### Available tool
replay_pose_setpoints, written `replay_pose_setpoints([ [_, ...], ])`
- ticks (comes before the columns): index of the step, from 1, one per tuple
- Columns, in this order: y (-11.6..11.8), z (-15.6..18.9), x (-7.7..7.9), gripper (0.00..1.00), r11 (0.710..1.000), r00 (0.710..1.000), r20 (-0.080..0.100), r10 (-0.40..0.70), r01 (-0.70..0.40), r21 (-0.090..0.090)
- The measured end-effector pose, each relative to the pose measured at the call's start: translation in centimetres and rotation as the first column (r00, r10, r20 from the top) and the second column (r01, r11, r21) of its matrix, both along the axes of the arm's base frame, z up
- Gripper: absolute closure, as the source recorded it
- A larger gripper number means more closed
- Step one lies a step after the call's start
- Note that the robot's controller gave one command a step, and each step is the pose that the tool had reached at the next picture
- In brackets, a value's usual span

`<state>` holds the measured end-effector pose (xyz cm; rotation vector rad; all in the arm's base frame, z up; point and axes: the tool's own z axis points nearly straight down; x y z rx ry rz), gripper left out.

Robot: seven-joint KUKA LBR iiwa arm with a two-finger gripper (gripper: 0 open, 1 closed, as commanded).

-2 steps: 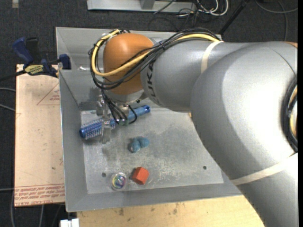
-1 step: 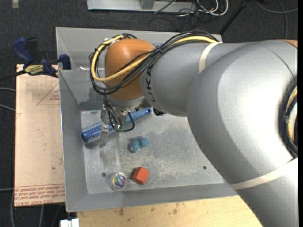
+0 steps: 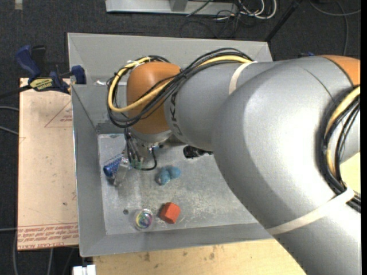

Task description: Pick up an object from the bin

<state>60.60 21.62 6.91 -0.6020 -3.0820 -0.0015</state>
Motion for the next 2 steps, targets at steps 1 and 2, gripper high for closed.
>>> replay_pose_setpoints([
  [1, 0.02, 0.01, 0.04, 0.0, 1.0, 1.0, 0.001, 0.001, -0.001, 0.001],
  [2, 0.01, -0.05, 0.0, 1.0, 1.0, 1.0, 0.0, 0.0, 0.0, 0.001],
])
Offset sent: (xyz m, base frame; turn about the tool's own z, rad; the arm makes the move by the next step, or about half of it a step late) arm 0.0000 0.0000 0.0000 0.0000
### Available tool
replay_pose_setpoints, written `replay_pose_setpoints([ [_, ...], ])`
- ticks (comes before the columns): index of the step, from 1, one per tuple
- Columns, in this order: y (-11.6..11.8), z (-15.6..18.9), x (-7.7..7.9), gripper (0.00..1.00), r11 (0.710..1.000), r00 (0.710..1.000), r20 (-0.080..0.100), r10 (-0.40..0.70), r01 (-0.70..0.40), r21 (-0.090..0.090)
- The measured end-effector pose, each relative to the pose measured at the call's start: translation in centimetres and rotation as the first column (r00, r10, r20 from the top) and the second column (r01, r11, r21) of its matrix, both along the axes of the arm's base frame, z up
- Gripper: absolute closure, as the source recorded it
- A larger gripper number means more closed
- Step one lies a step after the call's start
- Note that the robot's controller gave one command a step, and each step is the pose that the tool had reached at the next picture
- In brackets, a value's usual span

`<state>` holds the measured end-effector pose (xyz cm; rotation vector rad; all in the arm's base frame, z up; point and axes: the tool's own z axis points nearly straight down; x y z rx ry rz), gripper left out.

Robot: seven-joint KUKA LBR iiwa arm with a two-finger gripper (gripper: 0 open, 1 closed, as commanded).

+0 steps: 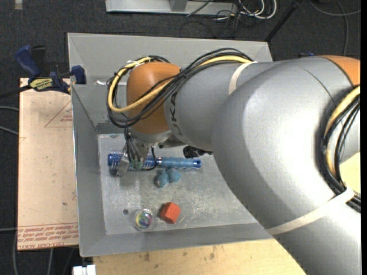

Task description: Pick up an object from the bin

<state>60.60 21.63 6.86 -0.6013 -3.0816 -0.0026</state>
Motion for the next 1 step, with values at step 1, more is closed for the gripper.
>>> replay_pose_setpoints([
  [1, -0.01, 0.17, -0.03, 1.0, 1.0, 1.0, 0.001, 0.0, 0.0, -0.001],
])
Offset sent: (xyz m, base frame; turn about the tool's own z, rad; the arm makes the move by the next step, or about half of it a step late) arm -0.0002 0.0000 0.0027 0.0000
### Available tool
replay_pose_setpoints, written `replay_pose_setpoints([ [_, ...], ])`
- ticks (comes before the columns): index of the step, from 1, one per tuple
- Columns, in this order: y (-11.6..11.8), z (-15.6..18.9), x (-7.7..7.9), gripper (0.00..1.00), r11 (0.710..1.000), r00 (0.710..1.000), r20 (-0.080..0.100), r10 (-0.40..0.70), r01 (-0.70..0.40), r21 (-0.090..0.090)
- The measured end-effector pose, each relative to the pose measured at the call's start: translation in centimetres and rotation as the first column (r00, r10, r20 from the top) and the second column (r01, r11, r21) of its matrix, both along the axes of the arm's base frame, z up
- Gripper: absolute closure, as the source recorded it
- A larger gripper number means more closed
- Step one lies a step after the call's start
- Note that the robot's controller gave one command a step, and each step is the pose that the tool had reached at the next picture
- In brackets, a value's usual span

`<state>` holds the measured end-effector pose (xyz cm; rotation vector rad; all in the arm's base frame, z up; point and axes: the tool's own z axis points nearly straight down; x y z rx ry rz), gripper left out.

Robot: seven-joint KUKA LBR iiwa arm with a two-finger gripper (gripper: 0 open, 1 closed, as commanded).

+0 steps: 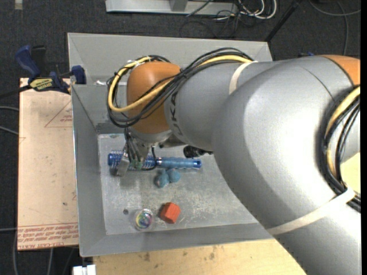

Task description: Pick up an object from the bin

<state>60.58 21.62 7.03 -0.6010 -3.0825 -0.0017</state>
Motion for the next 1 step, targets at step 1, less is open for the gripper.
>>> replay_pose_setpoints([
  [1, 0.01, 1.6, 0.01, 1.0, 1.0, 1.0, 0.002, -0.001, 0.001, 0.001],
])
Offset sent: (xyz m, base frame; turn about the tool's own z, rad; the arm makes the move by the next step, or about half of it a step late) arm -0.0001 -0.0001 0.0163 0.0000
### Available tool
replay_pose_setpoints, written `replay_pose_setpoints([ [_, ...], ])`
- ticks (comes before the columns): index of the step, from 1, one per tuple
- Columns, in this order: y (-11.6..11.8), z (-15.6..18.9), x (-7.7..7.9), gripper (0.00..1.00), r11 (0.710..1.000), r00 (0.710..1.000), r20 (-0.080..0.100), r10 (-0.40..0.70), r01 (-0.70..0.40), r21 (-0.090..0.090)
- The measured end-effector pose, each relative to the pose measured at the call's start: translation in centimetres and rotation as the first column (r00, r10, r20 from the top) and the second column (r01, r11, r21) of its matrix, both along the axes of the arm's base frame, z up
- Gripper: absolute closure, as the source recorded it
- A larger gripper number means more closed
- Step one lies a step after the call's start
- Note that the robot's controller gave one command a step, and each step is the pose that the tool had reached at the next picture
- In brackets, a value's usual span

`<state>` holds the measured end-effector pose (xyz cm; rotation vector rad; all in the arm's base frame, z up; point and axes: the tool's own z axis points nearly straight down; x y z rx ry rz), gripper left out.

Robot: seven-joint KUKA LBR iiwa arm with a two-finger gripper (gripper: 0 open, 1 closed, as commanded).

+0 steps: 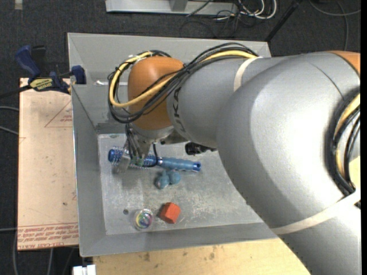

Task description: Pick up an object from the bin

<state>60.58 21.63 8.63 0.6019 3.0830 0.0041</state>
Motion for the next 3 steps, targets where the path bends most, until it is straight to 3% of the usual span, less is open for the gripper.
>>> replay_pose_setpoints([
  [2, 0.1, 5.1, 0.0, 1.0, 1.0, 1.0, 0.001, 0.002, -0.002, 0.0],
  [3, 0.2, 11.0, 0.1, 1.0, 1.0, 1.0, 0.005, 0.005, -0.005, 0.001],
])
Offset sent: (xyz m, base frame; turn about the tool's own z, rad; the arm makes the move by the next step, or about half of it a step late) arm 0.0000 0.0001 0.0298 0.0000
